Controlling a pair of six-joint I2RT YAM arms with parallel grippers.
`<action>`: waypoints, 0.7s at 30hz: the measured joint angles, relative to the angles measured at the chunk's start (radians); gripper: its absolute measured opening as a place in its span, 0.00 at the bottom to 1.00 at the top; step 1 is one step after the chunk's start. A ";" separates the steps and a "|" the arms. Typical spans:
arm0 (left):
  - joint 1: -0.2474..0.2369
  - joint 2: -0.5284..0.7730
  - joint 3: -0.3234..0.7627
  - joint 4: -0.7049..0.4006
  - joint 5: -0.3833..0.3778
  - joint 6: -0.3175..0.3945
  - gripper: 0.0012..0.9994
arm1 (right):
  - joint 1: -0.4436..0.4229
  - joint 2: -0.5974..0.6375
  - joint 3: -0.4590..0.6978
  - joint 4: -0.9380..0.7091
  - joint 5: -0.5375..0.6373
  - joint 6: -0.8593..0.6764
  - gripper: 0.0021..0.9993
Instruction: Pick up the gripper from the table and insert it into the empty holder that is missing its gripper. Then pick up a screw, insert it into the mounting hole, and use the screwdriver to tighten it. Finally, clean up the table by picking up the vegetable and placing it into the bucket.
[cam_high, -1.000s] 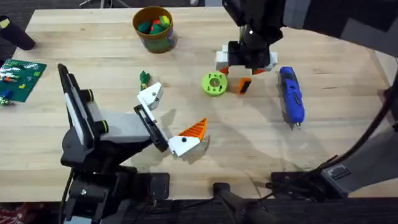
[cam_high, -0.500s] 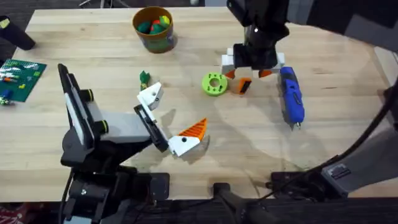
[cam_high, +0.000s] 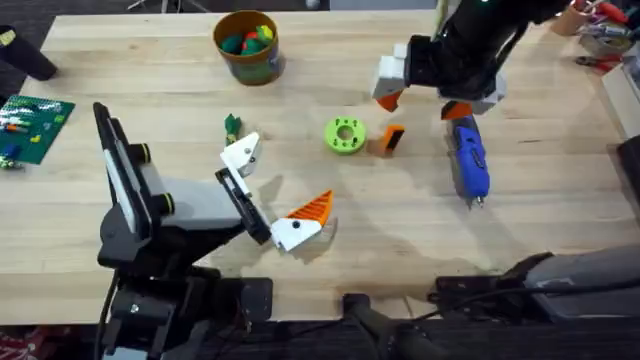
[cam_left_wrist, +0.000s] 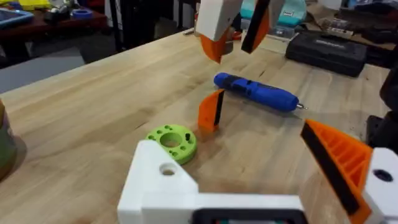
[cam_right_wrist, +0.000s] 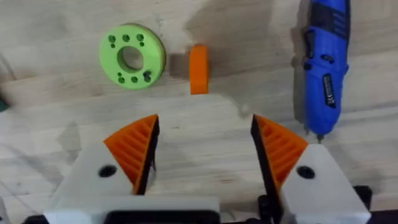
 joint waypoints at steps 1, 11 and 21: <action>0.000 0.000 0.000 0.000 0.000 0.000 0.99 | 0.001 -0.001 -0.001 0.001 -0.002 0.014 0.86; 0.000 0.000 0.000 0.000 0.000 0.000 0.99 | 0.021 0.002 -0.147 0.146 -0.072 0.047 0.86; 0.000 0.000 0.000 0.000 0.000 0.000 0.99 | -0.039 0.026 -0.277 0.245 -0.093 -0.005 0.86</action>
